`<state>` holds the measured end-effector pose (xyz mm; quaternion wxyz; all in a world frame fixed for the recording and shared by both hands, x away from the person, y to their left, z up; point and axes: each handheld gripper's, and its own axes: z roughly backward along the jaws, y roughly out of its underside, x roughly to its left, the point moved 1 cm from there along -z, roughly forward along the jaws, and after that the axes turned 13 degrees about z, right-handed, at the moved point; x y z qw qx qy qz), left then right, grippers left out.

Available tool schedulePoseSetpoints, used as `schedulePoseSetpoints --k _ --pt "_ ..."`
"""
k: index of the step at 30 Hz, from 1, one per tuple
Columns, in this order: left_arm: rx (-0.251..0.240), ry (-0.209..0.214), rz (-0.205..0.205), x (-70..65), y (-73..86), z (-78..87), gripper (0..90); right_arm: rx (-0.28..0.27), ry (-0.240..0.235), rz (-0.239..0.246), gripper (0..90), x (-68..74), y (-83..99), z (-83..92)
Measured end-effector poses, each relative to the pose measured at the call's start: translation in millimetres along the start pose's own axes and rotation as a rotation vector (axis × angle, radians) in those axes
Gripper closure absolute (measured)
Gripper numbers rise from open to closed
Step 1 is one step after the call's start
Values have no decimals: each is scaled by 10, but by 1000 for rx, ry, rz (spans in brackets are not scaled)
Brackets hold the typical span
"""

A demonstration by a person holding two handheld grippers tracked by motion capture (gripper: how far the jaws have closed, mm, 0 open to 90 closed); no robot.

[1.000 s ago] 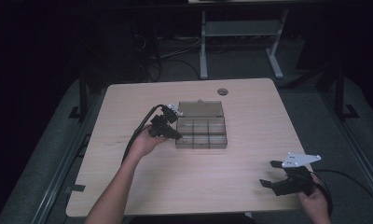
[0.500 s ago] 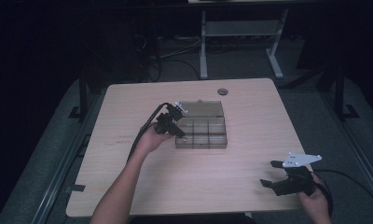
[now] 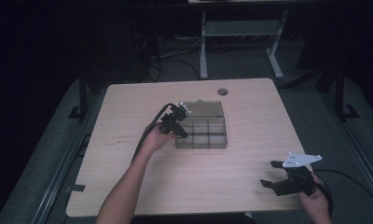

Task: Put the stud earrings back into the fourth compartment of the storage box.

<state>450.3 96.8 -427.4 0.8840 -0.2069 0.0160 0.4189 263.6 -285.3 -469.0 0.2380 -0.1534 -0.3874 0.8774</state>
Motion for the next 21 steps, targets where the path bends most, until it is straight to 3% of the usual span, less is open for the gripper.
schedulePoseSetpoints --k 21 --pt "20 -1 -1 -50 -49 -122 843 1 -2 0 141 2 -1 2"
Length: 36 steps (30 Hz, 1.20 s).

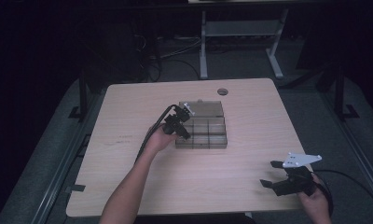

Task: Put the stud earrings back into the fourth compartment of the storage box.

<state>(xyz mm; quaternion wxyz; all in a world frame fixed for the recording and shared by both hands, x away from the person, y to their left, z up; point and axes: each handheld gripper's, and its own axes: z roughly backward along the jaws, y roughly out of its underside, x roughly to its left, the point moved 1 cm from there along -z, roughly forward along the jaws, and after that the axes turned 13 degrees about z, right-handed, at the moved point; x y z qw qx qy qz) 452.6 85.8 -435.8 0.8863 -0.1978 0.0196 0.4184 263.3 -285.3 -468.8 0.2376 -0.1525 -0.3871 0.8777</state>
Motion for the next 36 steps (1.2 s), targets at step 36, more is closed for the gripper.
schedulePoseSetpoints --k 36 --pt "12 -6 -21 -21 8 17 784 10 -6 3 141 -1 0 -21"
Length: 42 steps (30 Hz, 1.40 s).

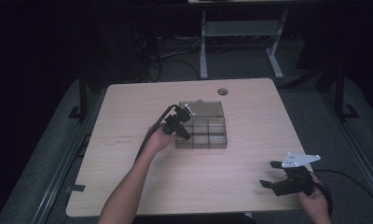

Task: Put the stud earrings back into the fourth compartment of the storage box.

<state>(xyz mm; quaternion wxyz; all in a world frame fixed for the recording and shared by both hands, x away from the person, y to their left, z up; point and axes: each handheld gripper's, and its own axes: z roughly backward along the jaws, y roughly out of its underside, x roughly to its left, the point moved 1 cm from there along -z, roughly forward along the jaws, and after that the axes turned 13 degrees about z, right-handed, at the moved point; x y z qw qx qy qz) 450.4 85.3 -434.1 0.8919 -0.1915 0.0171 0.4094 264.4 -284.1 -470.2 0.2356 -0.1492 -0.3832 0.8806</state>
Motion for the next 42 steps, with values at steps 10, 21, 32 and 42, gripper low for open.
schedulePoseSetpoints --k 10,21,32,42 --pt "-16 -13 -14 -41 13 84 737 0 0 0 141 -1 3 3" --pt "-52 -10 -25 -102 106 265 707 -2 4 -3 141 -4 1 7" --pt "-94 -13 -41 -124 432 523 668 5 15 -4 141 -5 -6 11" --pt "-134 -17 -18 -23 955 642 617 9 19 -8 141 -7 -8 2"
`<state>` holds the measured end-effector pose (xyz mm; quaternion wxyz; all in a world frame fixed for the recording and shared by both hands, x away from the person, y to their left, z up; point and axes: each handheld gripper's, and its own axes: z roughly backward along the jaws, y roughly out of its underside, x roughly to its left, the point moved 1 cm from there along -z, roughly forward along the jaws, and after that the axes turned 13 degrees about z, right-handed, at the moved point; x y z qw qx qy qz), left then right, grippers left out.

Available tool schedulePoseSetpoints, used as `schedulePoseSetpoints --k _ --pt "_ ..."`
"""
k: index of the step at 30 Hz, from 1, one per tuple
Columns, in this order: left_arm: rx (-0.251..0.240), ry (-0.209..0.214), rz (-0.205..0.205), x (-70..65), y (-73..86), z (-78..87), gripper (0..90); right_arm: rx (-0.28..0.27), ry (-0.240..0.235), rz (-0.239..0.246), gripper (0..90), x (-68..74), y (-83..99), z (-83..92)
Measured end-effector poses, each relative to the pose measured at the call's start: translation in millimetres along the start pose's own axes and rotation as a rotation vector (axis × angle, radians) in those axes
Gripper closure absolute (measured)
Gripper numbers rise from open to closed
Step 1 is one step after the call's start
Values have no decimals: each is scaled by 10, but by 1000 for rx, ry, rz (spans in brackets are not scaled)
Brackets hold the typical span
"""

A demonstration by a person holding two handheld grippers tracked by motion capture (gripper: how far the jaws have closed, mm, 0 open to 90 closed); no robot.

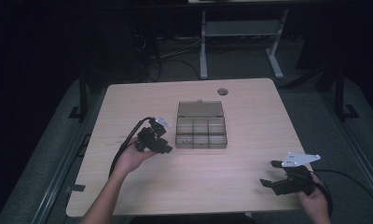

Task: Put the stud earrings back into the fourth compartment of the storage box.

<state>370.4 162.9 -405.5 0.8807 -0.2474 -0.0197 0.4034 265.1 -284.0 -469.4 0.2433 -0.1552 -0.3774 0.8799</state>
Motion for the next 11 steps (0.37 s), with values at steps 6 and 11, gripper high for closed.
schedulePoseSetpoints --k 6,11 --pt "-28 -1 27 29 339 86 548 4 3 -5 141 14 -7 -13" --pt "-100 10 81 68 778 117 407 7 8 -4 141 24 -4 -6"
